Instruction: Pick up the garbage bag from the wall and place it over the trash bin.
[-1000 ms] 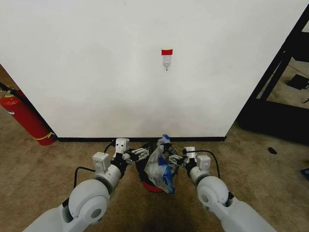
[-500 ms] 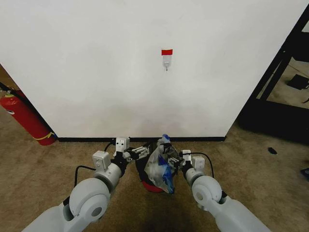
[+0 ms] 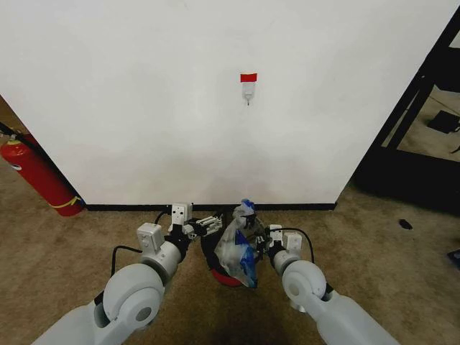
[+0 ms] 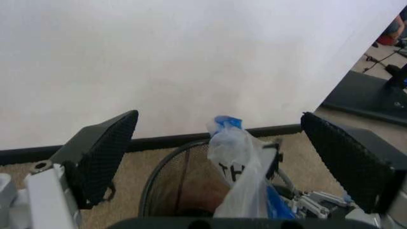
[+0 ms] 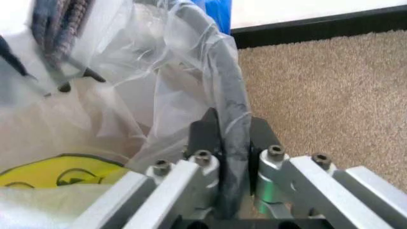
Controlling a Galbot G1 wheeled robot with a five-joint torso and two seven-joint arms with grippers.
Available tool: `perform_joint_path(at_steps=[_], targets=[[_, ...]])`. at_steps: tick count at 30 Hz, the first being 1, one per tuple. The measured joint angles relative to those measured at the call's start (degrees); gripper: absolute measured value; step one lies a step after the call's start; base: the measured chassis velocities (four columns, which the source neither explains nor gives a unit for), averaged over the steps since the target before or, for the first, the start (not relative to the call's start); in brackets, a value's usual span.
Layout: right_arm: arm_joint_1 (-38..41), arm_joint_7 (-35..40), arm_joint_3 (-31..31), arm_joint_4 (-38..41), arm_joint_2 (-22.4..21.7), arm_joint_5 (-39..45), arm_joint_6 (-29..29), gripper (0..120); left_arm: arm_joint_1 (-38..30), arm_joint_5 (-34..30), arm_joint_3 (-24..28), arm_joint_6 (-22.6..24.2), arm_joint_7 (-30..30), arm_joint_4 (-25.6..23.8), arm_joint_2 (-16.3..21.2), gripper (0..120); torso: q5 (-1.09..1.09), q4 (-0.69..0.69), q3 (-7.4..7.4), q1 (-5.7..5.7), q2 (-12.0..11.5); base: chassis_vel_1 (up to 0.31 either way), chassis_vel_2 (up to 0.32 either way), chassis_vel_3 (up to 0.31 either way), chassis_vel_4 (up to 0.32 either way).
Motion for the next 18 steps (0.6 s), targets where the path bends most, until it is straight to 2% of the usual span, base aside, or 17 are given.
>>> perform_joint_path(at_steps=[2,13,18], targets=[[-0.01,0.06,0.09,0.12,-0.04,0.35,0.01,0,0.11,-0.11,-0.04,0.01,-0.13,-0.04,0.0,100,-0.01,0.0,0.0,0.0,0.0,0.0,0.0,0.0,0.0],[-1.74,0.64,2.47,2.23,0.3,0.77,2.67,0,-0.37,-0.98,-0.03,0.54,-0.85,-1.47,0.87,100,-0.01,0.0,0.0,0.0,0.0,0.0,0.0,0.0,0.0],[-7.91,-2.58,6.9,5.46,2.34,-5.26,8.33,0,-7.03,-6.01,1.75,2.56,-1.86,-3.7,4.04,100,-0.01,-0.01,0.0,0.0,0.01,0.0,0.0,0.0,0.0]])
